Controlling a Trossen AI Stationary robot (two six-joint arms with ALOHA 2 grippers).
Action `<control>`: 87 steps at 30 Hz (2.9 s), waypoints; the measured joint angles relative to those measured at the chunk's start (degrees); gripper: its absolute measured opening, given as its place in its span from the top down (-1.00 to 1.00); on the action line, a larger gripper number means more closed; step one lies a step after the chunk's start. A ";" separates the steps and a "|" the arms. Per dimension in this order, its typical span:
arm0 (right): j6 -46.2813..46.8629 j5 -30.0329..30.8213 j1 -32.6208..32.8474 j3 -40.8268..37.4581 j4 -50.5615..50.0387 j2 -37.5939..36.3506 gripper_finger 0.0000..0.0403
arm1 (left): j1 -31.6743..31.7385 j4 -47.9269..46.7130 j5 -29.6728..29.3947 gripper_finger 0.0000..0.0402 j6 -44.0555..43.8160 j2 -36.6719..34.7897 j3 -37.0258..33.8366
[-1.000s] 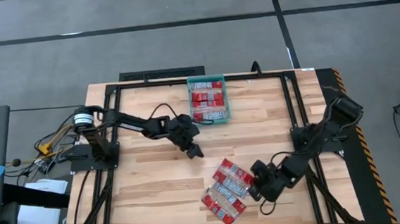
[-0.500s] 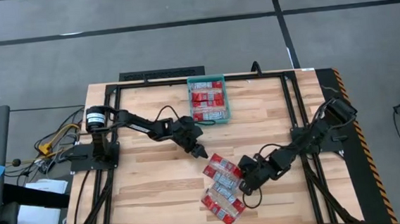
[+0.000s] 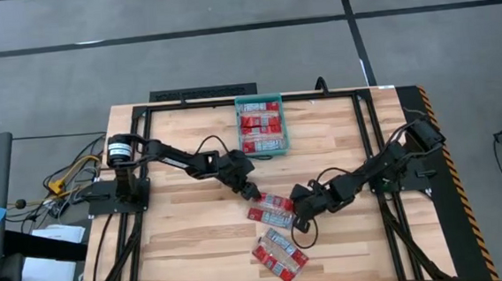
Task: Sort popcorn bags into baskets
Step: Put the red popcorn bag into the green bin
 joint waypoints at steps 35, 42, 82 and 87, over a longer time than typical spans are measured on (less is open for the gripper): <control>7.43 2.14 -3.87 0.22 15.70 5.91 0.83 | -4.10 -0.50 -1.03 -0.21 -7.52 -2.78 -3.43; 4.04 0.17 -5.14 2.84 17.05 7.87 0.89 | -3.30 -0.16 -1.00 0.07 -7.99 -2.75 -3.41; -1.64 20.23 -6.57 3.65 -16.38 -27.78 0.90 | 35.58 -5.51 5.60 0.98 -4.25 -22.60 2.93; -2.83 20.12 -7.41 3.65 -16.65 -28.00 0.88 | 38.72 -11.99 9.01 0.98 2.65 -13.78 12.30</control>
